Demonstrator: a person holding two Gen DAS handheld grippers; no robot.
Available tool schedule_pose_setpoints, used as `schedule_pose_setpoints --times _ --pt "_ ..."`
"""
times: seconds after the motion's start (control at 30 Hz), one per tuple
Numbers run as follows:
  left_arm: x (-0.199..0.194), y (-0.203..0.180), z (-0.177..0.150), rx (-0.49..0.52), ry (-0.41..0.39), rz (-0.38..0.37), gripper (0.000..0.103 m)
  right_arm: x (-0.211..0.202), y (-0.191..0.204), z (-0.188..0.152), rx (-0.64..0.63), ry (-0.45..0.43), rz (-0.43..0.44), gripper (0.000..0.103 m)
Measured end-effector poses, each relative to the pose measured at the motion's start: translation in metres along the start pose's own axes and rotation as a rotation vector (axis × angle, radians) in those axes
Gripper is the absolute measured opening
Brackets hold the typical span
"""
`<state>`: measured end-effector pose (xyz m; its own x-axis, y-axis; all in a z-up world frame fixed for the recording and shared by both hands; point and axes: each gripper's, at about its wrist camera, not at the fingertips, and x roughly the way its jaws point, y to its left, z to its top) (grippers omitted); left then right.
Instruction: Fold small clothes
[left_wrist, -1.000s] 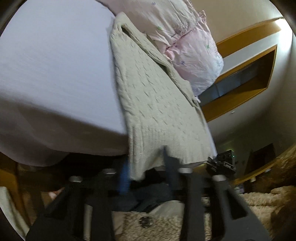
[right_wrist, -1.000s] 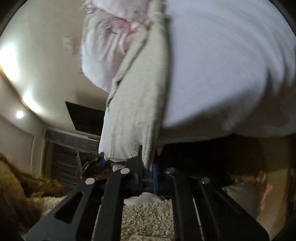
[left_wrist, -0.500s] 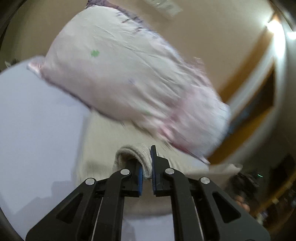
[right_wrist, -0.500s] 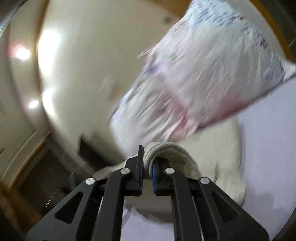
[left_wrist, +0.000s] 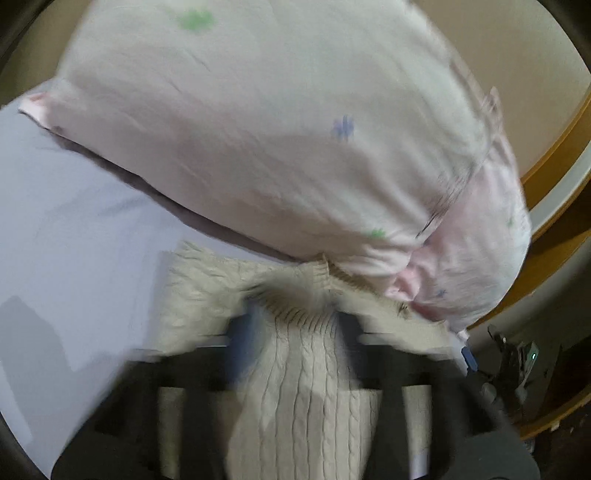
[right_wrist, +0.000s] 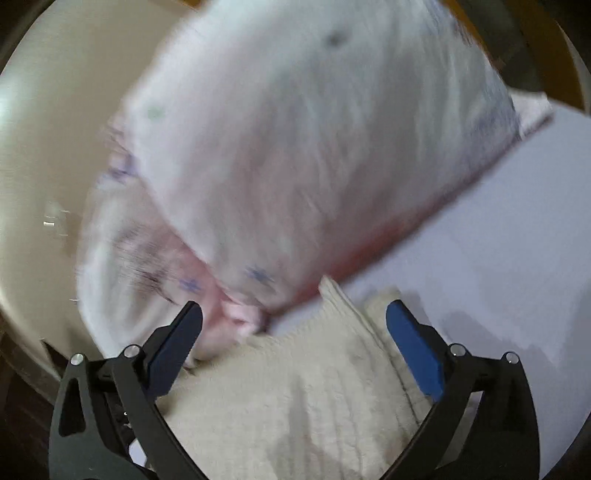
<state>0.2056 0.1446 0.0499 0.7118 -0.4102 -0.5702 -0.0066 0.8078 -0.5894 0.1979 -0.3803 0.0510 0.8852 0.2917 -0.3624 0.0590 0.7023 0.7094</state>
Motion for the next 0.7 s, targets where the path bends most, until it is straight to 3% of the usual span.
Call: schedule_pose_setpoints --times 0.07,0.1,0.2,0.3,0.37,0.53,0.57,0.6,0.7 --pt "-0.031 0.009 -0.005 -0.010 -0.081 0.015 0.087 -0.010 -0.003 0.002 -0.022 -0.009 0.021 0.101" --pt "-0.038 0.015 -0.008 -0.021 -0.067 0.029 0.087 -0.011 -0.007 0.002 -0.025 -0.002 0.015 0.101" --pt "-0.037 0.037 -0.020 -0.081 0.051 0.039 0.065 -0.010 -0.021 0.001 0.017 0.044 0.019 0.101" --pt "-0.029 0.052 -0.033 -0.109 0.127 0.048 0.055 -0.004 -0.023 -0.002 0.026 0.062 0.017 0.101" --pt "-0.020 0.054 -0.042 -0.102 0.157 0.067 0.055 -0.002 -0.019 -0.008 0.017 0.066 0.020 0.101" --pt "-0.013 0.040 -0.053 -0.059 0.117 0.094 0.052 0.002 -0.015 -0.010 0.012 0.093 0.039 0.101" --pt "-0.012 0.039 -0.056 -0.063 0.108 0.098 0.044 0.005 -0.013 -0.010 0.013 0.109 0.049 0.101" --pt "-0.008 0.040 -0.058 -0.080 0.130 0.089 0.021 0.006 -0.012 -0.011 0.013 0.119 0.055 0.101" --pt "-0.013 0.038 -0.057 -0.174 0.117 -0.010 0.018 0.005 -0.008 -0.009 -0.008 0.132 0.068 0.101"
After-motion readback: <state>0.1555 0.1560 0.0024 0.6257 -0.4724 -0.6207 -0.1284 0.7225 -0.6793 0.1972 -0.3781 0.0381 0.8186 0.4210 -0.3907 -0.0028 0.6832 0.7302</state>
